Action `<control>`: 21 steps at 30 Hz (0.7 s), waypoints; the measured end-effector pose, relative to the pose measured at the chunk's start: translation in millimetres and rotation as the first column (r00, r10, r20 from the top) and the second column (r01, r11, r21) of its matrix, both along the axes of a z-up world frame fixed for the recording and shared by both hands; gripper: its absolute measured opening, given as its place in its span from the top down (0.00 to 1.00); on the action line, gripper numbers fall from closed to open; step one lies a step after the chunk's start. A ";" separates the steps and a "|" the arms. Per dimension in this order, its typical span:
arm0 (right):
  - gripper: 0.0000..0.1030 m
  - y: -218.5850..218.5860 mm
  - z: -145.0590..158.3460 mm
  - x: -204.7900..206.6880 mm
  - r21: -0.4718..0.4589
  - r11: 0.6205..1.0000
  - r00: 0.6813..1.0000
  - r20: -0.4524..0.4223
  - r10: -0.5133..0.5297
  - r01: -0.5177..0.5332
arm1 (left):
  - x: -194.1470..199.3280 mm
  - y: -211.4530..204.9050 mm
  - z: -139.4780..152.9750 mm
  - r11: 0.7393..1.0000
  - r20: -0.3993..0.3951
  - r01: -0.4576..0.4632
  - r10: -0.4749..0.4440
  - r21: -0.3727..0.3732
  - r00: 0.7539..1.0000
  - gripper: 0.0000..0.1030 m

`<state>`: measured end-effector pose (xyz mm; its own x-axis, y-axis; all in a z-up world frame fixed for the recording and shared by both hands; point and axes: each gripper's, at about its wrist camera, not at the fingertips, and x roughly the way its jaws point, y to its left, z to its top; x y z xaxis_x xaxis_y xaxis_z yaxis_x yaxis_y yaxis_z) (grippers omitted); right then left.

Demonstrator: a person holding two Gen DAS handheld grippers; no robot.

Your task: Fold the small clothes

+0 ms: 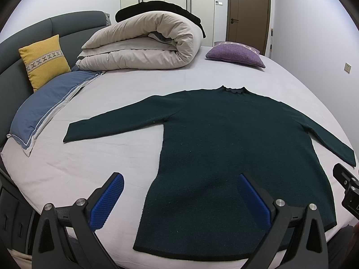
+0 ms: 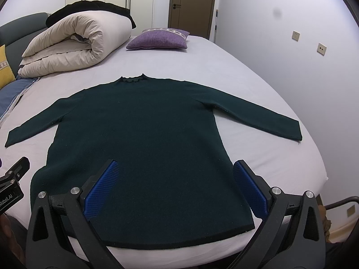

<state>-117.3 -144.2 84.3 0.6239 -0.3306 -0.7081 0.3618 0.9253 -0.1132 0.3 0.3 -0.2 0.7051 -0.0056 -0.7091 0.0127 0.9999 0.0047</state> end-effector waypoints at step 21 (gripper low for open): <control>0.00 7.5 -5.2 -2.1 0.001 1.000 1.000 0.001 0.004 -0.004 | -0.9 3.7 4.7 1.000 0.012 -0.001 0.001 -0.005 1.000 0.00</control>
<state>-119.4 -136.7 79.1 0.6262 -0.3274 -0.7076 0.3581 0.9269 -0.1119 -0.6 4.0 4.6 0.7135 -0.0081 -0.7007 0.0115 0.9999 0.0001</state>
